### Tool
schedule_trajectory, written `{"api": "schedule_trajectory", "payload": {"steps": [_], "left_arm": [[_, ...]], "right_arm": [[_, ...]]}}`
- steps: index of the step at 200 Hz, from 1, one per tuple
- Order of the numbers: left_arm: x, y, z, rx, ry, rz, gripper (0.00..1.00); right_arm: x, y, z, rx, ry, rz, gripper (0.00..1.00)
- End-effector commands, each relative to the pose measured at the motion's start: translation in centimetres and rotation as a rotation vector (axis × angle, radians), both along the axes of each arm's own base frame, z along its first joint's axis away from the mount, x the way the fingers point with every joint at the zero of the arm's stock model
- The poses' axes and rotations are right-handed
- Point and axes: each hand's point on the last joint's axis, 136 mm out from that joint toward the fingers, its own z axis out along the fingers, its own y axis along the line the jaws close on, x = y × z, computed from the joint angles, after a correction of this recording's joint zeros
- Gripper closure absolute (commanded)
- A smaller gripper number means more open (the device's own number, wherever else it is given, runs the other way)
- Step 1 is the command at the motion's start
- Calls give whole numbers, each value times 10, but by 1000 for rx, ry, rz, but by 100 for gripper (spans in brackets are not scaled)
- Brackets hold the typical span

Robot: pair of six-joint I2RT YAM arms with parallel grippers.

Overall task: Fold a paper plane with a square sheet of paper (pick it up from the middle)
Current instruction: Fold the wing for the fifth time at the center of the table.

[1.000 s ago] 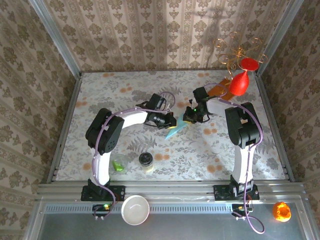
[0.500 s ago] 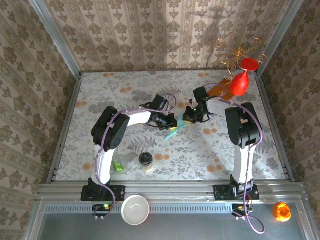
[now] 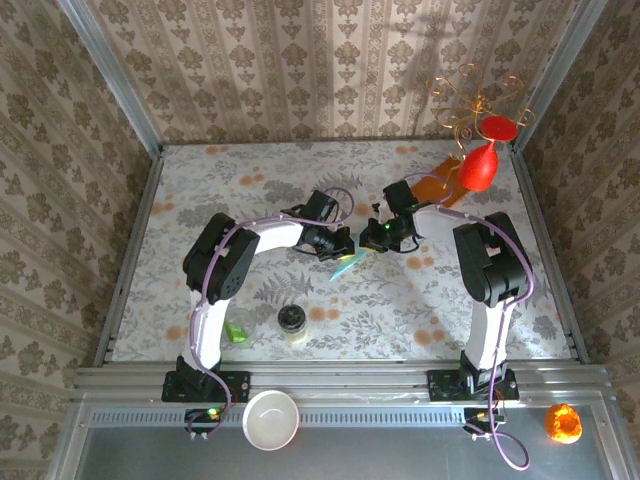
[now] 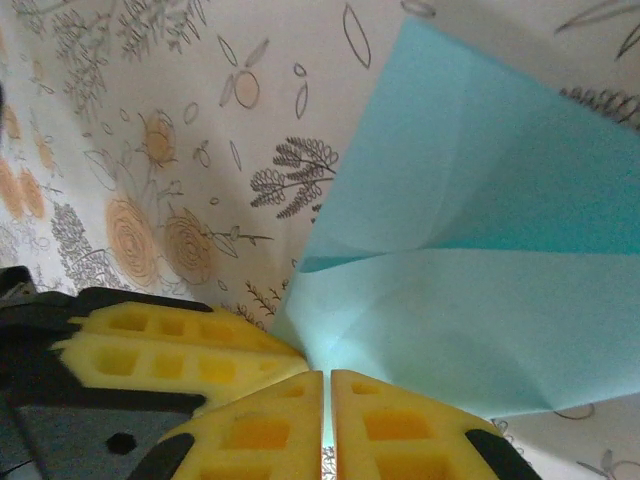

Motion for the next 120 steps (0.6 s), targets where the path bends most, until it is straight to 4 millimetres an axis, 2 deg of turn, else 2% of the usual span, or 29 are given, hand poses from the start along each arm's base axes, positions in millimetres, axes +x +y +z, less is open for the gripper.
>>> {"api": "schedule_trajectory", "payload": {"steps": [1,23,59,88,120], "left_arm": [[-16,35,-37,169,86,54,100],[-21,38,-41,185,95,44,100],[-30,52,-52,230,113,35,100],[-39,65,-64,255,139,34,100],[-42,66,-66,248,146,30,100]], "right_arm": [[2,4,-6,28,9,-9,88],[7,-4,-15,7,18,-31,89],[24,-35,-28,-5,13,-123,90],[43,-60,-28,5,-21,-209,90],[60,-81,-26,12,-66,-281,90]]}}
